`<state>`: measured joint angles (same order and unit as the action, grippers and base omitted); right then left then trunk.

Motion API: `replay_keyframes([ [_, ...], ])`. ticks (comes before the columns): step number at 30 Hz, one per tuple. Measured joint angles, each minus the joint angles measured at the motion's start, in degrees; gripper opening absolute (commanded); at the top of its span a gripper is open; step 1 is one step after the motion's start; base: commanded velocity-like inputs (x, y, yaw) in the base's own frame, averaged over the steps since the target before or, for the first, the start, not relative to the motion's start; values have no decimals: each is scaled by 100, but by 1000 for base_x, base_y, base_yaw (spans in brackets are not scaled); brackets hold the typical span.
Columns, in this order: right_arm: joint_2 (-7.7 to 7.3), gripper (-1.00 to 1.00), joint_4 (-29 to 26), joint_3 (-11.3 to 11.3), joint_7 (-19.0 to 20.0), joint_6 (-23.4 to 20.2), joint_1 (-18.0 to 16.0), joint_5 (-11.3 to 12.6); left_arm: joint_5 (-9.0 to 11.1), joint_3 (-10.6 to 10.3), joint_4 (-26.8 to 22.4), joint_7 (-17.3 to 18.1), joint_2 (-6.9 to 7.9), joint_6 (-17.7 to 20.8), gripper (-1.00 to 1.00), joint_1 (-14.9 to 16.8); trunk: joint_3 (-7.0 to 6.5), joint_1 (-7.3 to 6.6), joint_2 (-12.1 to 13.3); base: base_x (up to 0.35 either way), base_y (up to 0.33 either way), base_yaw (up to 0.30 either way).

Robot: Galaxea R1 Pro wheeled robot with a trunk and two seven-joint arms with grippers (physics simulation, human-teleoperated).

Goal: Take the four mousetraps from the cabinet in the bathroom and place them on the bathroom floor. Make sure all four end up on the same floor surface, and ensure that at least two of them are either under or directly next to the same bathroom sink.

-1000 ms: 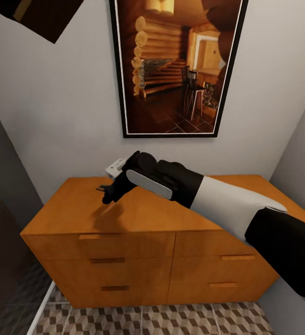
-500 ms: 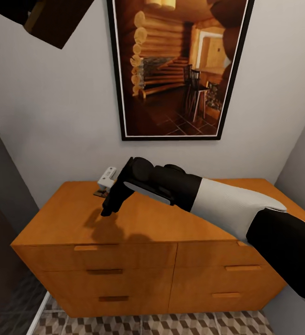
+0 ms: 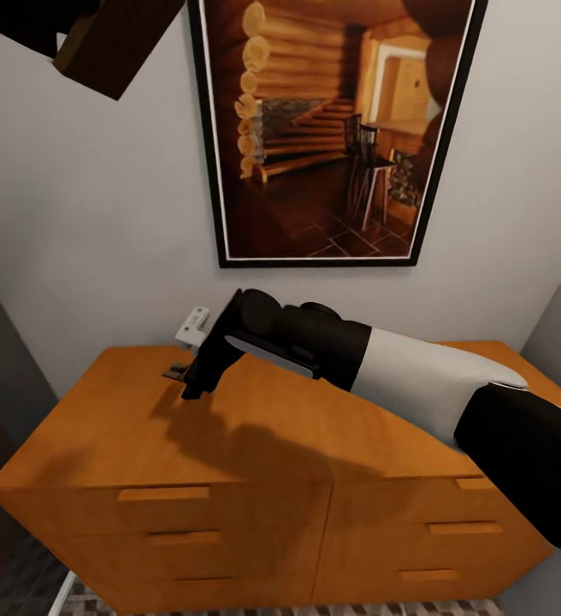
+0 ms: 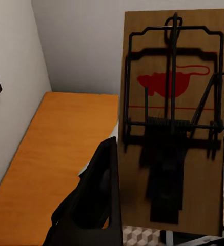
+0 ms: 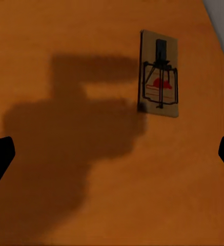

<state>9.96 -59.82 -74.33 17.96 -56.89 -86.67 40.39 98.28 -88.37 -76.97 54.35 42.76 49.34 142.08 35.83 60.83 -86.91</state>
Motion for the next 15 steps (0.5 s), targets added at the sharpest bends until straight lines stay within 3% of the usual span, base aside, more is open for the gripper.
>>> replay_keyframes([
  [15, 0, 100, -11, -15, -10, 14, 2, -4, 4, -18, -14, 0, 0, 1, -100, 0, 0, 1, 0, 14, 0, 0],
])
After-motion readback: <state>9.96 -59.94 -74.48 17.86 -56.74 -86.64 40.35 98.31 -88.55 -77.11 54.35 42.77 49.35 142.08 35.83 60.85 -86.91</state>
